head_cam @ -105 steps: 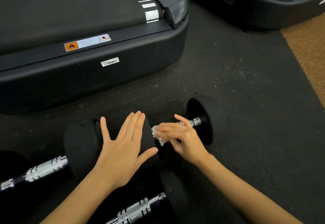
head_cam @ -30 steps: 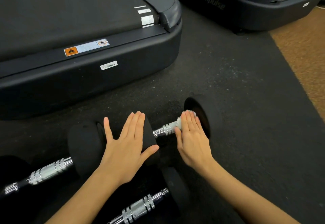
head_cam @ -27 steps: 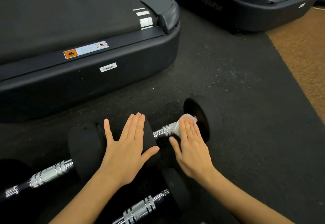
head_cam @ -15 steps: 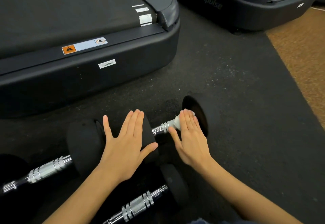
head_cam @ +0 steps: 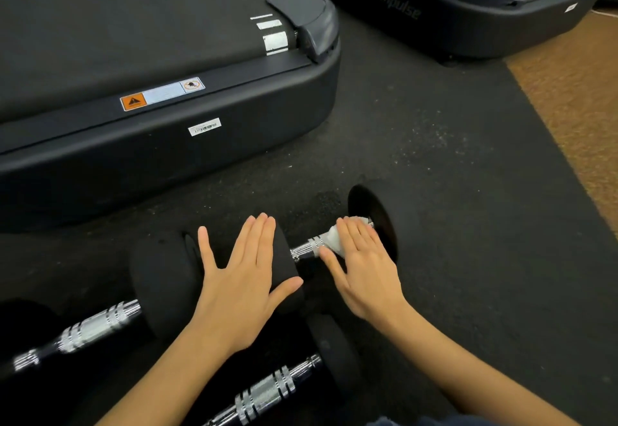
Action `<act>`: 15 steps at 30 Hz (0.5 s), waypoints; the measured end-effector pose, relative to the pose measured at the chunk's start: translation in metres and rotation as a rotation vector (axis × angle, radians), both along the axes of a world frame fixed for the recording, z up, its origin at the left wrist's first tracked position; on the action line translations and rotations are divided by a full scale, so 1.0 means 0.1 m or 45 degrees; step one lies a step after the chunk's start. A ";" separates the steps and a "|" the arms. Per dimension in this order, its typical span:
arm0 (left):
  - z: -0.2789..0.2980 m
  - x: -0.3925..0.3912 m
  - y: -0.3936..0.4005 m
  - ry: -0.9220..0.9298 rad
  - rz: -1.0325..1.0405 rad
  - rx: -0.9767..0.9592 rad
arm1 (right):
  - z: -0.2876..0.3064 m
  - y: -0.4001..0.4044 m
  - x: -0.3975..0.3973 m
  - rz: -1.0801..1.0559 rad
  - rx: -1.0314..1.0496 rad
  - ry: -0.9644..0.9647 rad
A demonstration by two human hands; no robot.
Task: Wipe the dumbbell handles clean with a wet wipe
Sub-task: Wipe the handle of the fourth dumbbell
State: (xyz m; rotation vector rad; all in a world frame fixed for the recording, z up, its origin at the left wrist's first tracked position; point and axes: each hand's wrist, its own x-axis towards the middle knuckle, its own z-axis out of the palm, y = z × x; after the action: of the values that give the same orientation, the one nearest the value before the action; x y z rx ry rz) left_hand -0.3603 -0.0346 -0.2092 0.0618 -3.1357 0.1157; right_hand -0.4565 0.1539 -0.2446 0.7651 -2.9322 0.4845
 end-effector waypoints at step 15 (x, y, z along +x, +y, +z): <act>0.00 -0.04 -0.03 -0.024 0.017 0.015 | 0.05 -0.24 0.25 -0.404 -1.199 -1.169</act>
State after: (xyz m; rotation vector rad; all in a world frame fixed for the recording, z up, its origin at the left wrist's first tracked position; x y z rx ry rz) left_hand -0.3642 -0.0373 -0.2087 0.0819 -3.1554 0.0988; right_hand -0.4316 0.1302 -0.2396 -0.1078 -2.7319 2.3998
